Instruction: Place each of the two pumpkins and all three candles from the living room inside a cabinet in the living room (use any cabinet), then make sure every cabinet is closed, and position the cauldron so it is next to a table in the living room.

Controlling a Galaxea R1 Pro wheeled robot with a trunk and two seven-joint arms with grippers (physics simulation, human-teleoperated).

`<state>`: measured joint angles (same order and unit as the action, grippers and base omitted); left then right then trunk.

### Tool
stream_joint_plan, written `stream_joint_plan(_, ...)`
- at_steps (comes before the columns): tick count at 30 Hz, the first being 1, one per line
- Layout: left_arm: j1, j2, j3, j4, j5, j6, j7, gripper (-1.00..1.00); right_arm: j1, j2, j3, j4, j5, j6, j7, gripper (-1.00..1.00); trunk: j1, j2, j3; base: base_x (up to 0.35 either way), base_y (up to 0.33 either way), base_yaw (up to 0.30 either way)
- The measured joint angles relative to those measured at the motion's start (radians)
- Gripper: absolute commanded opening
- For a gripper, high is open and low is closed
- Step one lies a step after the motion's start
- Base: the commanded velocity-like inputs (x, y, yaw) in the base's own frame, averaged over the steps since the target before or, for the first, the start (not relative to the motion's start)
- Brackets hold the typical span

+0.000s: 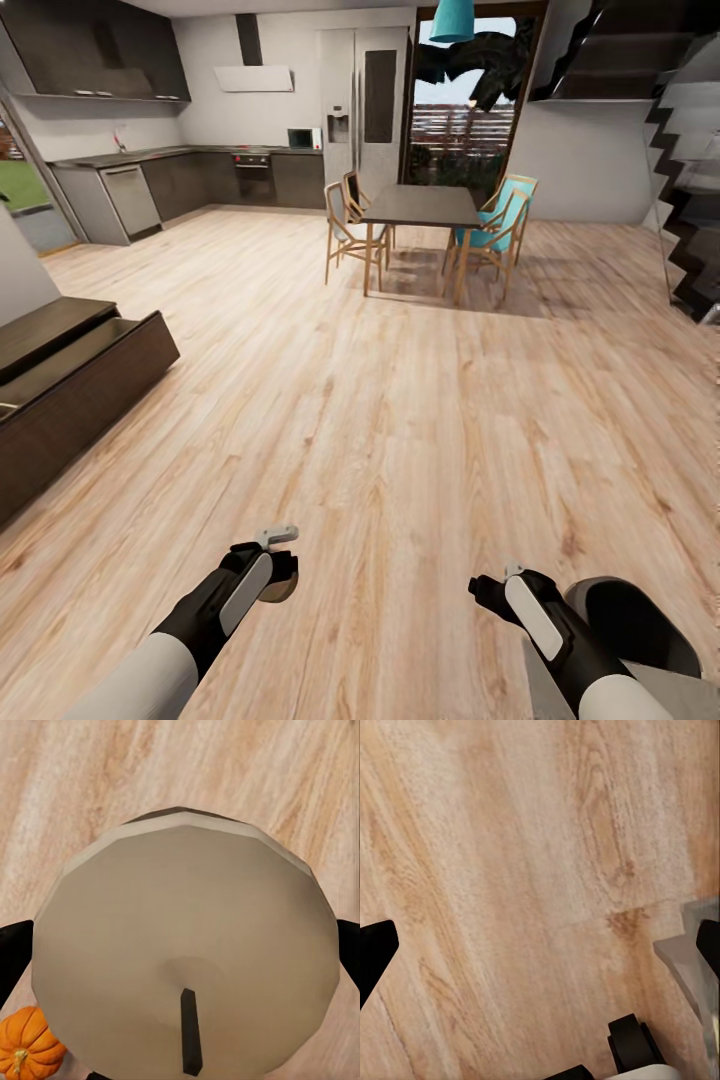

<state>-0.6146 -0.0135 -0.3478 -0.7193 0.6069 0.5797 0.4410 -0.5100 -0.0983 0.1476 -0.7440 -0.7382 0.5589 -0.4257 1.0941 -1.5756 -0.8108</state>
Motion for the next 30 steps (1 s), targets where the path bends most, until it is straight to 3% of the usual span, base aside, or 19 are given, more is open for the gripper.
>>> stream_joint_plan(30, 0.0, 0.001, -0.004, 0.001, -0.004, 0.0, 0.0, -1.0, 0.0, 0.0, 0.001, 0.0, 0.0, 0.001, 0.0, 1.0, 0.0, 0.0, 0.0, 0.046, 0.0, 0.018)
